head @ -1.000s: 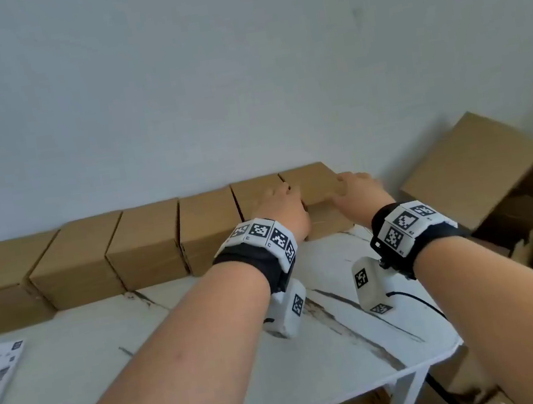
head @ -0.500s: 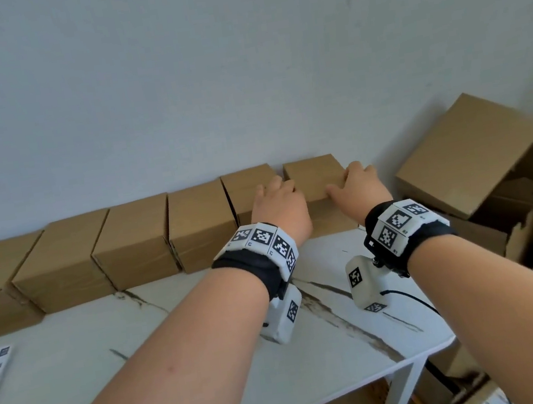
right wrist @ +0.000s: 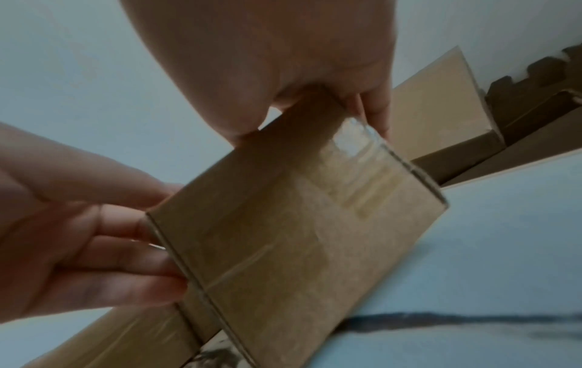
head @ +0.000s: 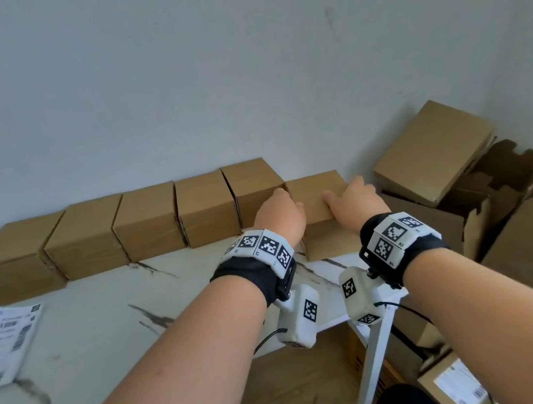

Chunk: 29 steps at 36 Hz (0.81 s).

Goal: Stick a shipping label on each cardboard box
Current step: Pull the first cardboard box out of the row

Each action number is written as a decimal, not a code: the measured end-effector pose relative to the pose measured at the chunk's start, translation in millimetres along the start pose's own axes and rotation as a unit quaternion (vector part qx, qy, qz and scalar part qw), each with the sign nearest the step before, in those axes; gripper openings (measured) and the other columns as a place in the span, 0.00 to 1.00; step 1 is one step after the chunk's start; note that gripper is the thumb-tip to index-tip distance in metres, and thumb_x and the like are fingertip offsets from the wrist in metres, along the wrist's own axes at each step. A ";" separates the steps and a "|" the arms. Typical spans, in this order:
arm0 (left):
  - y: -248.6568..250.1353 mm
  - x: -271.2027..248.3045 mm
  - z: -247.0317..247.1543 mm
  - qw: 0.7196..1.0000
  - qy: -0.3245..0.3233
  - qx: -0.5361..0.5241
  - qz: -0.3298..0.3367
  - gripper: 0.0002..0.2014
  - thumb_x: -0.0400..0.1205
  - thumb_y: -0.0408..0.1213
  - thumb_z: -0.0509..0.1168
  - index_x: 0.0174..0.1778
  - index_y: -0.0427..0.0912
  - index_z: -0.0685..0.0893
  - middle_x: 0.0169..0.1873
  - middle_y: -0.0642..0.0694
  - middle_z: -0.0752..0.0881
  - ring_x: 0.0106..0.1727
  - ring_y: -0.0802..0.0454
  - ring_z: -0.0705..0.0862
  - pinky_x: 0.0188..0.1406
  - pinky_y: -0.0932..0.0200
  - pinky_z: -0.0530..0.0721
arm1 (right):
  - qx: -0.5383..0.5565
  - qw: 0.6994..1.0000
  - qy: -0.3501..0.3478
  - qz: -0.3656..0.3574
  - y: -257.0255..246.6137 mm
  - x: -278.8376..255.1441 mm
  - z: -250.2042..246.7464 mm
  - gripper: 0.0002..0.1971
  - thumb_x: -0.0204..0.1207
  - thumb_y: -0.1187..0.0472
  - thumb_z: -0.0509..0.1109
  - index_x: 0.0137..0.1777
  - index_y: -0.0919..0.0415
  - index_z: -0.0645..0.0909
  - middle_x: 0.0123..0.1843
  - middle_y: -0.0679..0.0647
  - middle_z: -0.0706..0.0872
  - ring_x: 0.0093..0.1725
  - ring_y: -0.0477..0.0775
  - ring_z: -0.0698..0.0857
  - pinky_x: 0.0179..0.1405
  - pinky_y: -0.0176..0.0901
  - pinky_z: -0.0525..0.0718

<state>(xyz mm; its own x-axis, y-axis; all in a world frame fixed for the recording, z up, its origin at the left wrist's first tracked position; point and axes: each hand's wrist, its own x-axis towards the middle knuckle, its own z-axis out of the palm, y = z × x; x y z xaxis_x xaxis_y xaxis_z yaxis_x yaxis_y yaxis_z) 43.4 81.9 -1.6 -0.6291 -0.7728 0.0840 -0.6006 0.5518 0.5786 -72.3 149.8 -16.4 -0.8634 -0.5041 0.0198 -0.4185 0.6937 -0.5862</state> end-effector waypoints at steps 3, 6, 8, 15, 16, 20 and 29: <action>-6.3 -17.3 -2.1 0.999 0.005 -0.036 -0.027 0.18 0.87 0.43 0.56 0.69 0.36 0.74 0.57 0.40 0.85 0.56 0.41 0.85 0.54 0.51 0.82 | 0.010 1.000 0.008 -0.016 -2.7 -20.5 -3.4 0.29 0.83 0.44 0.58 0.75 0.64 0.63 0.72 0.64 0.72 0.66 0.68 0.78 0.51 0.52 0.75; -14.9 -33.0 -7.4 0.998 -0.003 -0.060 -0.034 0.16 0.85 0.44 0.58 0.57 0.35 0.80 0.45 0.42 0.86 0.47 0.42 0.87 0.42 0.54 0.80 | 0.001 0.999 0.013 -0.035 -8.4 -41.3 -5.8 0.28 0.83 0.44 0.58 0.73 0.64 0.65 0.71 0.63 0.73 0.65 0.68 0.79 0.50 0.52 0.75; -22.3 -44.0 -14.3 0.995 0.006 -0.086 -0.048 0.15 0.84 0.45 0.59 0.58 0.36 0.79 0.47 0.41 0.86 0.47 0.42 0.86 0.44 0.55 0.81 | -0.003 0.999 0.004 -0.050 -13.9 -55.0 -5.4 0.27 0.83 0.44 0.58 0.73 0.64 0.65 0.71 0.63 0.72 0.64 0.68 0.79 0.50 0.53 0.75; -60.0 -84.2 -52.9 0.987 0.054 -0.127 -0.085 0.22 0.83 0.42 0.60 0.74 0.42 0.72 0.60 0.45 0.82 0.54 0.43 0.85 0.56 0.45 0.86 | 0.040 0.990 -0.041 -0.126 -46.9 -99.2 11.9 0.26 0.82 0.46 0.61 0.71 0.64 0.67 0.69 0.63 0.74 0.63 0.65 0.80 0.50 0.48 0.73; -67.6 -89.1 -58.4 0.986 0.062 -0.122 -0.091 0.22 0.83 0.42 0.60 0.74 0.42 0.72 0.61 0.45 0.82 0.54 0.43 0.85 0.56 0.46 0.86 | 0.042 0.989 -0.047 -0.136 -52.8 -105.1 17.4 0.26 0.82 0.46 0.62 0.71 0.65 0.67 0.69 0.63 0.75 0.63 0.65 0.80 0.50 0.48 0.74; -98.4 -104.2 -77.4 0.983 0.102 -0.098 -0.119 0.21 0.84 0.42 0.59 0.73 0.43 0.73 0.53 0.49 0.82 0.50 0.47 0.85 0.50 0.55 0.82 | 0.041 0.982 -0.080 -0.165 -77.1 -125.6 40.6 0.26 0.82 0.46 0.61 0.72 0.64 0.66 0.69 0.62 0.75 0.65 0.65 0.79 0.58 0.54 0.79; -149.3 -110.4 -103.3 0.985 0.093 -0.049 -0.135 0.14 0.86 0.41 0.56 0.65 0.42 0.79 0.56 0.46 0.85 0.52 0.45 0.84 0.48 0.57 0.78 | 0.008 0.977 -0.122 -0.173 -112.8 -143.3 81.1 0.29 0.82 0.44 0.59 0.73 0.65 0.66 0.70 0.63 0.73 0.65 0.66 0.78 0.62 0.58 0.80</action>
<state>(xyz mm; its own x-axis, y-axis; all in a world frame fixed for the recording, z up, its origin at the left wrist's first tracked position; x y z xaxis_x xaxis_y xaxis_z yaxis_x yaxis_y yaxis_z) 253.5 52.5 -13.5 -0.3464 -0.9363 0.0574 -0.6780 0.2922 0.6745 121.5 102.0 -18.8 -0.5779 -0.8157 0.0261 -0.6670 0.4537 -0.5910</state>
